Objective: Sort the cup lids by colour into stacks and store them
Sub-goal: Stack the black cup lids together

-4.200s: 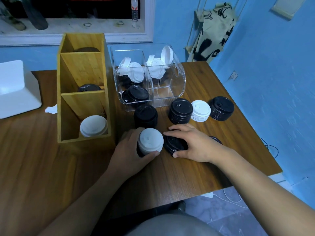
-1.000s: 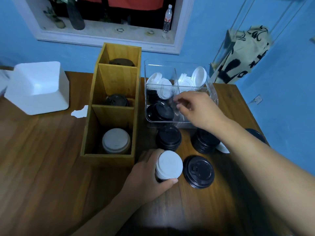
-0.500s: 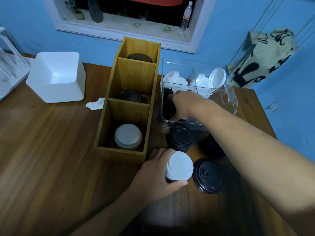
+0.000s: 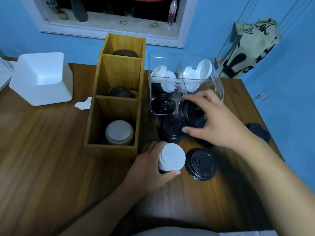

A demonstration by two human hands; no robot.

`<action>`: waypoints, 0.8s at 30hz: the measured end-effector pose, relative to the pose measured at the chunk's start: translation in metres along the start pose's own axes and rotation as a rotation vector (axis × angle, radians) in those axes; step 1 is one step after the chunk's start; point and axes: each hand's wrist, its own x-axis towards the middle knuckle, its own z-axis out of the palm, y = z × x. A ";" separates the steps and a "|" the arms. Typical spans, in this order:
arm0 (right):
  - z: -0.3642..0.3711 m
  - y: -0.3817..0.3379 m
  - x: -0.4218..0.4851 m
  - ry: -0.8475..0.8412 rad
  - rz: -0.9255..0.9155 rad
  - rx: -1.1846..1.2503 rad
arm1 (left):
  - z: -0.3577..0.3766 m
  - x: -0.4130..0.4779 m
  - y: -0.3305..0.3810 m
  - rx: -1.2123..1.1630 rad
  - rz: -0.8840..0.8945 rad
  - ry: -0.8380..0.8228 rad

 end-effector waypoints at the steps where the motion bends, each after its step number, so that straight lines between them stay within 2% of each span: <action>1: 0.001 0.006 -0.019 0.025 0.027 0.032 | 0.000 0.000 0.000 0.002 0.000 0.004; 7: 0.025 0.047 -0.126 0.060 0.214 0.147 | 0.000 0.000 0.000 -0.001 0.024 0.024; 11: 0.044 0.084 -0.171 0.035 0.269 0.031 | 0.001 0.000 -0.002 -0.006 0.017 0.014; 15: 0.063 0.101 -0.186 -0.061 0.293 0.038 | 0.003 0.001 -0.004 -0.011 0.015 0.011; 18: 0.064 0.104 -0.190 -0.005 0.321 0.122 | 0.004 0.001 -0.004 -0.014 -0.001 -0.002; 24: 0.070 0.097 -0.195 0.091 0.364 0.101 | 0.004 0.000 -0.002 -0.001 0.021 0.025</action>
